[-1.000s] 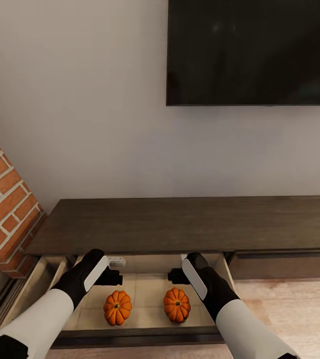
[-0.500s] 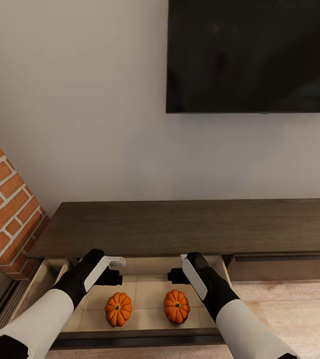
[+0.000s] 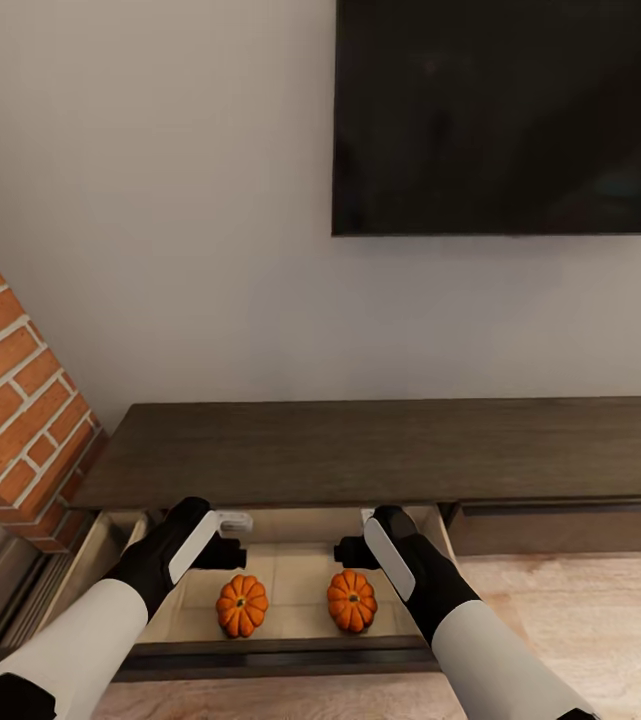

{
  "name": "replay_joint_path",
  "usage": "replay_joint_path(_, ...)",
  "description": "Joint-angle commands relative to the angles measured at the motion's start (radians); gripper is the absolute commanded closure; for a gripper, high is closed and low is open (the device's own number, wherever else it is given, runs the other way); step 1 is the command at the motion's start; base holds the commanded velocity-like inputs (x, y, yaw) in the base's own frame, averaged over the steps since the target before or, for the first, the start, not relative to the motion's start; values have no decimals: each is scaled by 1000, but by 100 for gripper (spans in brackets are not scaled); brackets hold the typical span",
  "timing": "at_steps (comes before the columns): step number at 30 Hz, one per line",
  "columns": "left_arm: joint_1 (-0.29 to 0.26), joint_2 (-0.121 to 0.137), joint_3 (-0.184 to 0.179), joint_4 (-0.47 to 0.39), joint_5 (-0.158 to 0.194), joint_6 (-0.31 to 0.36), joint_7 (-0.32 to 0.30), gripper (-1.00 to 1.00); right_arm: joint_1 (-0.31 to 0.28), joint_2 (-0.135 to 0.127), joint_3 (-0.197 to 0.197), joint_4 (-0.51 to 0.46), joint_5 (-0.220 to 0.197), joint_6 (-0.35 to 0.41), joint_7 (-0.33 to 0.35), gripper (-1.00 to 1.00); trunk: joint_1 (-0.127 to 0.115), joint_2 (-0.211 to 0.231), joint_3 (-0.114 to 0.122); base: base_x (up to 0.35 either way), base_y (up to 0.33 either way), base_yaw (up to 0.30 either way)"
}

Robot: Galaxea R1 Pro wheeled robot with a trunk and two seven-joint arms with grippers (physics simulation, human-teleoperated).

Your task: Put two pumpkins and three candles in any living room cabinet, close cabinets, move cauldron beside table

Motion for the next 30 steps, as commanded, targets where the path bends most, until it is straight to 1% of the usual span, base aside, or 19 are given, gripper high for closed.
replay_joint_path(1, 0, 2, -6, -13, 10, 2, 9, -100, -1, -1, 3, -1, -11, 1, -10, -100, -4, 7, 2, -61, 0, 0)
replay_joint_path(7, 4, 3, -2, -64, 10, 4, 9, -100, -1, -2, 3, -5, -10, 0, -10, -100, -27, 49, 21, -24, 0, 0)
replay_joint_path(11, 4, 3, -1, -130, 10, 25, 11, -100, 2, -5, 4, -48, -10, 1, -11, -100, -43, 77, 34, -4, 0, 0)
replay_joint_path(13, 5, 4, -1, -184, 10, 40, 11, -100, 5, -7, 4, -104, -10, 2, -11, -100, -50, 91, 40, -2, 0, 0)
replay_joint_path(14, 6, 4, -1, -223, 10, 50, 12, -100, 8, -9, 2, -155, -9, 3, -12, -100, -54, 98, 43, 0, 0, 0)
replay_joint_path(15, 6, 4, -1, -241, 10, 54, 12, -100, 9, -10, 1, -183, -9, 4, -12, -100, -58, 105, 46, 0, 0, 0)
replay_joint_path(17, 6, 5, 0, -305, 11, 63, 13, -100, 16, -13, -1, -295, -9, 6, -13, -100, -66, 119, 53, 0, 0, 0)
replay_joint_path(18, 7, 6, 0, -320, 11, 63, 13, -100, 21, -13, -2, -321, -9, 6, -13, -100, -69, 126, 56, 0, 0, 0)
replay_joint_path(20, 8, 11, 1, -374, 11, 63, 14, -100, 51, -14, -4, -413, -8, 7, -14, -100, -77, 140, 62, 0, 0, 0)
replay_joint_path(22, 11, 13, 2, -410, 10, 63, 15, -100, 75, -15, -5, -480, -7, 7, -15, -100, -85, 154, 68, 0, 0, 0)
replay_joint_path(25, 14, 15, 4, -454, 10, 63, 16, -100, 90, -18, -5, -525, -5, 6, -17, -100, -96, 175, 78, 0, 0, 0)
replay_joint_path(27, 15, 18, 16, -505, 10, 63, 31, -100, 95, -20, -6, -541, -5, 5, -17, -100, -104, 189, 84, 0, 0, 0)
replay_joint_path(30, 16, 18, 31, -550, 11, 63, 61, -100, 97, -21, -7, -546, -5, 5, -18, -100, -115, 210, 93, 0, 0, 0)
